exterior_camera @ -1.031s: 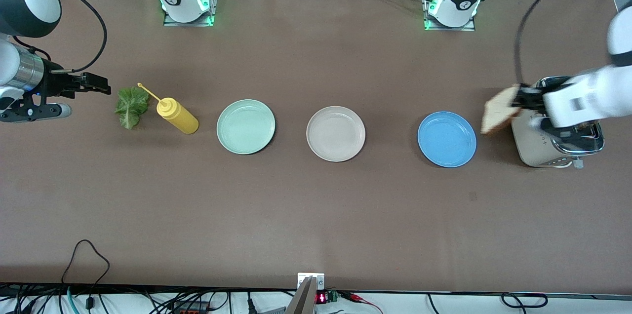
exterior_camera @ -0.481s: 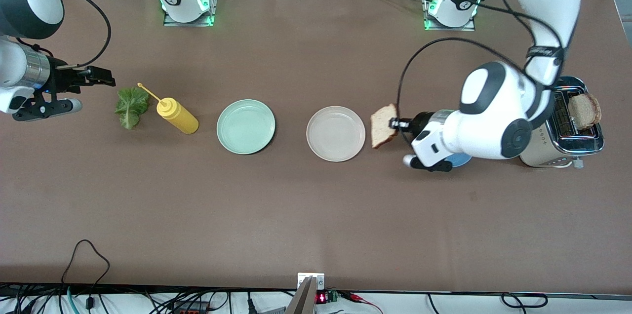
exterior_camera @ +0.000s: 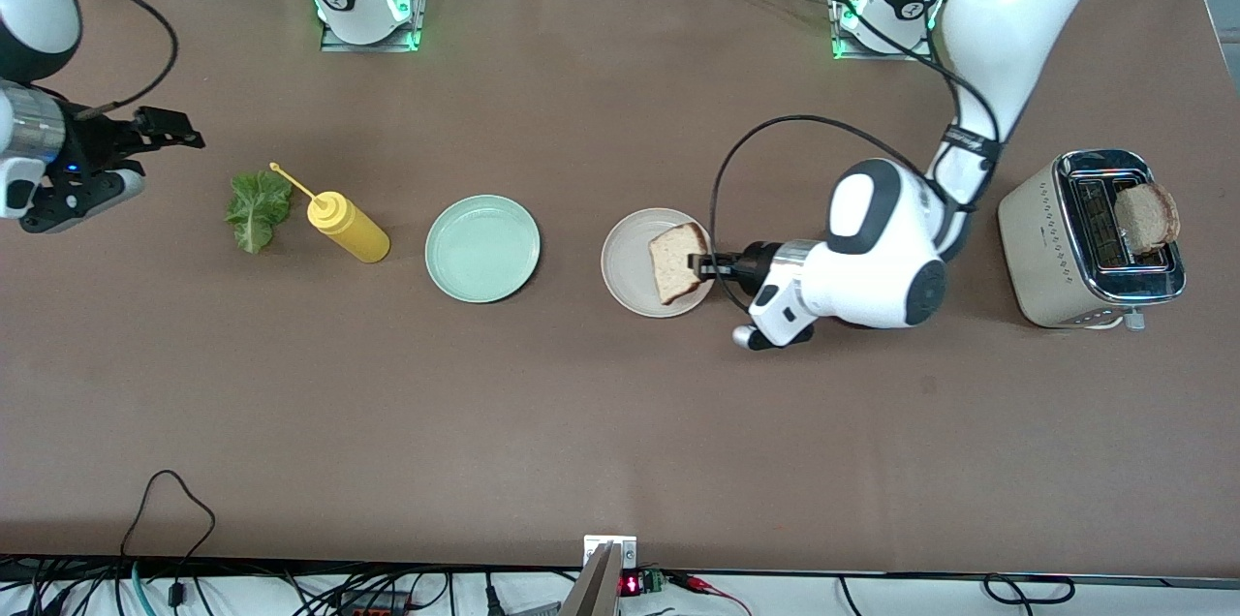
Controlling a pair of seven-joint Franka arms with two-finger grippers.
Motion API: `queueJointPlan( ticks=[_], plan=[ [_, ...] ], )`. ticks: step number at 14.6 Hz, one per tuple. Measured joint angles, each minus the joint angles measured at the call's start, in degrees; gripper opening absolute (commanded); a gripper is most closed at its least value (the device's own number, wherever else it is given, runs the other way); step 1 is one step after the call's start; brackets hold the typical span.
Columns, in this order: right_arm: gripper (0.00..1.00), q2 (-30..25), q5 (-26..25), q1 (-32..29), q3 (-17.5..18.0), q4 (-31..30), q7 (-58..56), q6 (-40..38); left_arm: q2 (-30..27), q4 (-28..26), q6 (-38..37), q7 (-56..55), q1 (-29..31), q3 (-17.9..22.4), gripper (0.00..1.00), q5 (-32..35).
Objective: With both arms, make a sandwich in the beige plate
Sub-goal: 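Carry the bread slice onto the beige plate with the left gripper, then release the bread and withdraw the left gripper while the right gripper grasps the bottle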
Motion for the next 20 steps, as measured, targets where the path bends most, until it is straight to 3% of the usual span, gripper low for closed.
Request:
queueJointPlan(
  ticks=[3, 8, 14, 20],
  plan=[
    [1.00, 0.1, 1.5, -3.3, -0.1, -2.0, -8.3, 0.3, 0.8, -2.0, 4.5, -0.4, -2.4, 0.0, 0.00, -0.8],
    [1.00, 0.2, 5.4, -7.4, -0.1, -7.6, -26.1, 5.4, 0.8, -2.9, 5.1, -0.6, -3.8, 0.0, 0.01, -0.8],
    [1.00, 2.2, 14.6, -12.7, -0.2, -15.3, -51.0, 13.6, 1.6, -3.8, 5.2, -0.6, -3.9, 0.0, 0.01, -0.8],
    [1.00, 9.7, 24.6, -17.5, -0.3, -19.7, -71.5, 18.7, 2.2, -3.8, 5.3, -0.5, -3.9, 0.0, 0.08, -0.8]
  ],
)
